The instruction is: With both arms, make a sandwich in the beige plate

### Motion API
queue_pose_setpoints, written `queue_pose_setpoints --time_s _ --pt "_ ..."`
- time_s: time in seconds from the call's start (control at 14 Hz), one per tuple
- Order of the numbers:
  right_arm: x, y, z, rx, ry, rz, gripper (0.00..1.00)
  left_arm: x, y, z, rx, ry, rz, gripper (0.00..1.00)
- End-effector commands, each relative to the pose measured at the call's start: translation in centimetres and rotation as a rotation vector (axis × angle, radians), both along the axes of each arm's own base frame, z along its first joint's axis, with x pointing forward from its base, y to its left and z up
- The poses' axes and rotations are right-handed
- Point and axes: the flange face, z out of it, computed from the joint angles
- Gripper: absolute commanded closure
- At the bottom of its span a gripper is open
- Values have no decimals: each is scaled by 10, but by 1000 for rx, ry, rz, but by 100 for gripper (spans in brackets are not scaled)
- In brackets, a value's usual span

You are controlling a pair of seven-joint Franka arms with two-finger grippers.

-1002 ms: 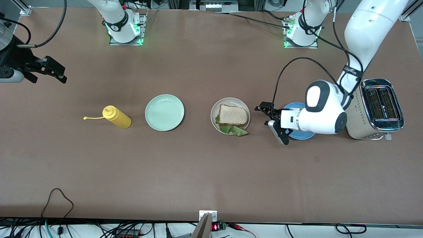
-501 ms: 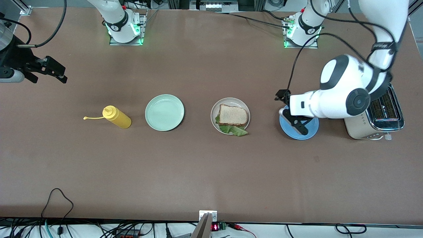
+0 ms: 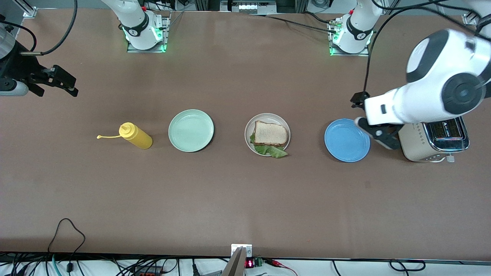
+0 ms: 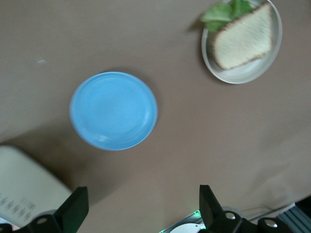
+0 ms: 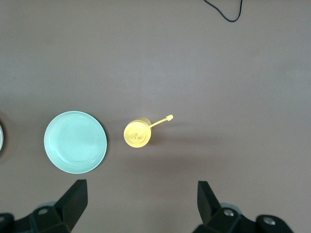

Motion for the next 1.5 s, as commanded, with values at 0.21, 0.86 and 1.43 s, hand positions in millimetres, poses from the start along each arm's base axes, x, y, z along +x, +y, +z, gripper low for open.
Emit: queue_pose_setpoints --time_s 0.21,0.86,1.43 --pt "0 0 3 18 -1 6 0 -34 47 58 121 -163 350 0" --pt "0 0 3 18 -1 3 0 -68 70 59 88 -302 385 0" --pt "0 0 3 18 -1 6 0 -71 61 73 102 -247 378 0"
